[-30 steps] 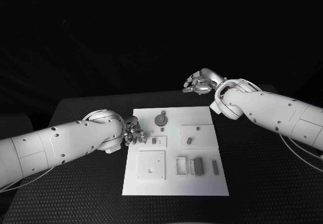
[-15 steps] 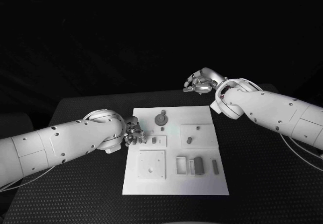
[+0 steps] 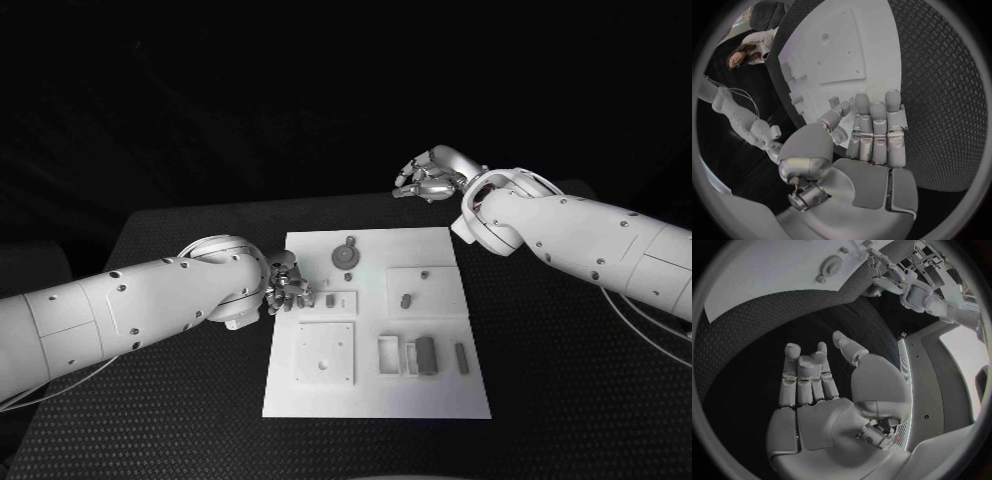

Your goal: Assemble the parts on the task board

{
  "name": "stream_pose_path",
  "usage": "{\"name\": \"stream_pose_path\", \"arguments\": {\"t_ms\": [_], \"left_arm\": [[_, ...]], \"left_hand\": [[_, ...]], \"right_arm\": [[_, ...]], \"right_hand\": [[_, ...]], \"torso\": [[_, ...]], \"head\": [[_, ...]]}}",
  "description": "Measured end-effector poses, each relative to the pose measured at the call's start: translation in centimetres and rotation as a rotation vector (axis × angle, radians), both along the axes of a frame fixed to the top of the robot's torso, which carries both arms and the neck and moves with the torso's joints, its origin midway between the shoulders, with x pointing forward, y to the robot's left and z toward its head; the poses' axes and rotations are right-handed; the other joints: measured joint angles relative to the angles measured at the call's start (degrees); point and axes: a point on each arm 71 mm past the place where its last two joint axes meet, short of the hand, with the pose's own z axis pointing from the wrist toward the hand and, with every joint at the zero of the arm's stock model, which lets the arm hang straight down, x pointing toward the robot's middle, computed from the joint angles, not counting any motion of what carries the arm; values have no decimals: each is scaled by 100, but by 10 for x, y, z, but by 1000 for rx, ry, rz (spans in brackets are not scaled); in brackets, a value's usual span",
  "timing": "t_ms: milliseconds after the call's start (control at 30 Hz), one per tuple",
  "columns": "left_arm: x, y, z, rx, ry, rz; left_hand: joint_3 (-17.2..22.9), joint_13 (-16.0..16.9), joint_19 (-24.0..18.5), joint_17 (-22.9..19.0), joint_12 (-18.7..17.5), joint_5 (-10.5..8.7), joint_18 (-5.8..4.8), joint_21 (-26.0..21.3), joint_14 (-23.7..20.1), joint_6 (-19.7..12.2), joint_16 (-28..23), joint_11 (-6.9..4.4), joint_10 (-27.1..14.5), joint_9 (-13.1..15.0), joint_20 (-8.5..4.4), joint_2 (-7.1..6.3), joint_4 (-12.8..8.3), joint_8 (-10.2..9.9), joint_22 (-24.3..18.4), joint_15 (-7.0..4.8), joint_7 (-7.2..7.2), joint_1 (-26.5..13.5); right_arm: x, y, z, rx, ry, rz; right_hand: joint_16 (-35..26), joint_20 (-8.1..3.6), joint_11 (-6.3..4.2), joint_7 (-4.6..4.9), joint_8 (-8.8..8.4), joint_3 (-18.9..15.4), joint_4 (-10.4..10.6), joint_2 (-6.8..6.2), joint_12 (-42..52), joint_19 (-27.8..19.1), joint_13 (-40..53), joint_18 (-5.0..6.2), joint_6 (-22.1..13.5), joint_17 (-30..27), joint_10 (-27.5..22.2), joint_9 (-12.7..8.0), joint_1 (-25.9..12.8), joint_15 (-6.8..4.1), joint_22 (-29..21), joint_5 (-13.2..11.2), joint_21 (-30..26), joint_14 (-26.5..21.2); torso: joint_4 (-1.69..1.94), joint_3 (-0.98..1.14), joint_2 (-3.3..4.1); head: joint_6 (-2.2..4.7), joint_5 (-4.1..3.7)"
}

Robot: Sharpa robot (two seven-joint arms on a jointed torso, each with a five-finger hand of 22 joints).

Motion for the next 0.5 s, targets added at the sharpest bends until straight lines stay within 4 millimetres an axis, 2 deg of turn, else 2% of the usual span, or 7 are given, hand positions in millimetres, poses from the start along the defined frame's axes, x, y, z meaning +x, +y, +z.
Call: {"name": "stream_pose_path", "arguments": {"t_ms": [500], "left_arm": [[2,3,-1,-12,10,13]], "left_hand": [[0,30,-13,0,62,1,0,66,1,17,90,-1,1,-1,4,-2,0,0,-1,1,17,-2]], "right_arm": [[0,0,0,0,0,1]], "right_hand": [[0,0,0,19,0,0,0,0,0,0,0,0,-4,1,0,0,0,0,0,0,0,0]], "torso": [[-1,-1,2]], "head": [[-4,-2]]}}
